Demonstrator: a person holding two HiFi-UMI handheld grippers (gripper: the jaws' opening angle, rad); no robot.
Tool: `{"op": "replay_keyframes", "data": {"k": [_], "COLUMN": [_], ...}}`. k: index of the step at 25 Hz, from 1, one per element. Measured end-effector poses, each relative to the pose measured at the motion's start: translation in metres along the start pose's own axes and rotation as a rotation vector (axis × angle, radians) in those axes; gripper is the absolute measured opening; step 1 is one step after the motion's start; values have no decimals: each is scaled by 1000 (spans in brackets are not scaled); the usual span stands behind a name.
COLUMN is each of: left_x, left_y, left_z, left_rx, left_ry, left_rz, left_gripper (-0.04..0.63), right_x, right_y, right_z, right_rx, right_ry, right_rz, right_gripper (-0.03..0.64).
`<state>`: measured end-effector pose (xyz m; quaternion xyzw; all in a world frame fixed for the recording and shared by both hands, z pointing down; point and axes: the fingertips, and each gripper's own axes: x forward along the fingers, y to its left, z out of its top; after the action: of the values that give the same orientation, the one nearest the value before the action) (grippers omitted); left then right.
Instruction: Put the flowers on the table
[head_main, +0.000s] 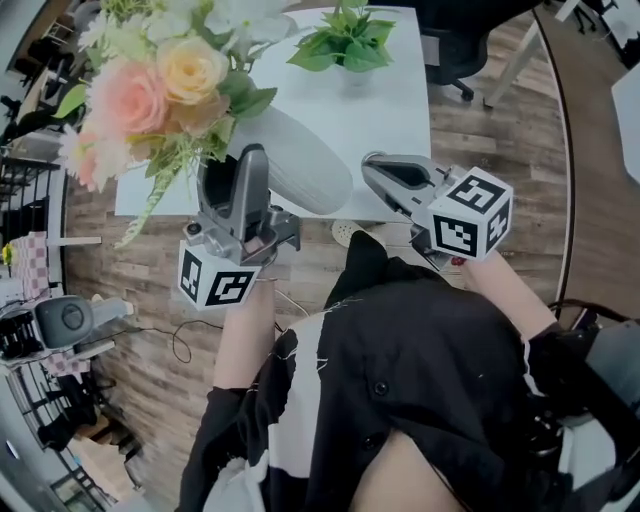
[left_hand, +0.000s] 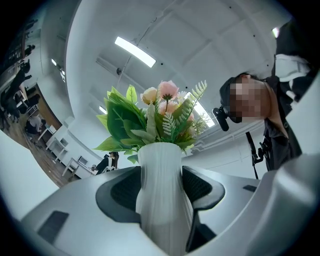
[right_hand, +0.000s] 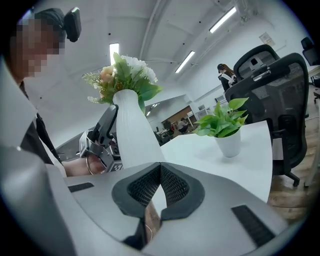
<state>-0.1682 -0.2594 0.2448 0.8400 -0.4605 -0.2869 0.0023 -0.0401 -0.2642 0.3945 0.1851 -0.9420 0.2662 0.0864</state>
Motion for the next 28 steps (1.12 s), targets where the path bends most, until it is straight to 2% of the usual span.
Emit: {"op": "replay_keyframes", "data": {"k": [4,9,15,22,28], "left_x": [10,39,52,55,57], "left_y": [5,32,53,64,66], "left_z": [-12,-65,-91,-120,-131], "left_rx": [27,23,42,35,110], "left_ry": [30,77,82,126,171], "left_rz": [-44,-74,-98,-110,-111], "left_gripper": [264,264,262,264,264], "right_x": [11,24,40,49,49], "right_y": [-7,-64,-102,-120,-124], "right_z": [2,0,3,-2,-3], "right_rx": [7,22,47,81,90], "right_ry": [-14,-42,-82,-129,-121], "right_rz": [-19,-46,-45,-5,-24], "right_gripper": [14,14,14,14,14]}}
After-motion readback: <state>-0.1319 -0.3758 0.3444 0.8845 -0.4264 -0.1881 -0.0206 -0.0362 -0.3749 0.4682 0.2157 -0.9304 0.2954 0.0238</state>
